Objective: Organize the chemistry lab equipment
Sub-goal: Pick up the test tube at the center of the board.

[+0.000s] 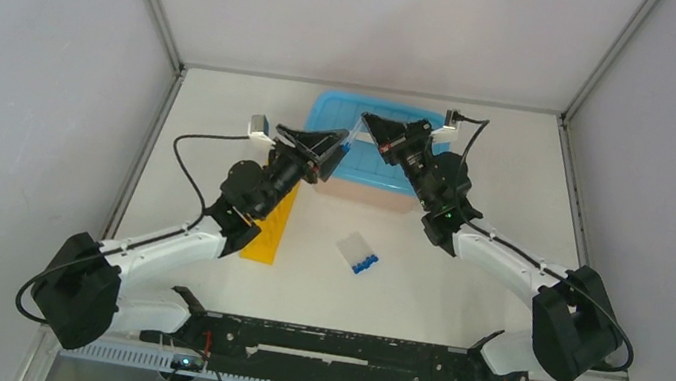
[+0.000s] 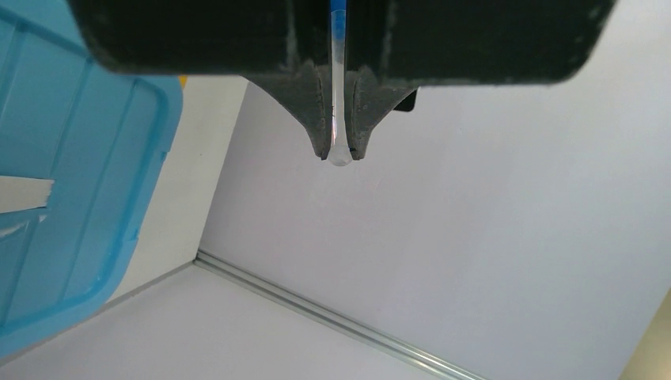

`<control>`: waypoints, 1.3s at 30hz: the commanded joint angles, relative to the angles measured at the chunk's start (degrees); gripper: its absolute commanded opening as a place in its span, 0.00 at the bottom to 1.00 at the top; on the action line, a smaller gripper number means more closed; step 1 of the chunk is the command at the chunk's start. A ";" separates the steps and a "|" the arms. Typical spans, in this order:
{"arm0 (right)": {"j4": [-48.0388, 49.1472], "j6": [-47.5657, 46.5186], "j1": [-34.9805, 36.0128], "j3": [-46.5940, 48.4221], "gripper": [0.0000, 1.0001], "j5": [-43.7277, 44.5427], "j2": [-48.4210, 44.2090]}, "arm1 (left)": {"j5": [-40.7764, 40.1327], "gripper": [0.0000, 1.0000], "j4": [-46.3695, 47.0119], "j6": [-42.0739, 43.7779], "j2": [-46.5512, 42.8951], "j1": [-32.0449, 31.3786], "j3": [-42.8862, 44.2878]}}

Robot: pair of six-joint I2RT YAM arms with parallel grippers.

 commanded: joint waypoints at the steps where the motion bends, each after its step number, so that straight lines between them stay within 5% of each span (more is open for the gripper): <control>1: 4.26 0.52 -0.35 -0.49 0.00 -0.97 0.11 | -1.20 0.64 0.52 0.09 -0.46 -0.91 3.83; 12: 4.86 1.04 -1.01 -1.76 0.00 -0.99 -0.29 | -2.29 0.44 -1.14 0.31 0.17 -1.90 4.68; 33: 4.37 1.51 -1.73 -2.60 0.00 -1.34 -0.39 | -2.98 0.24 0.51 -0.63 1.38 -2.22 4.10; 39: 3.28 1.07 -1.72 -3.03 0.00 -1.52 -0.65 | -2.49 0.09 0.62 0.09 1.57 -2.23 3.93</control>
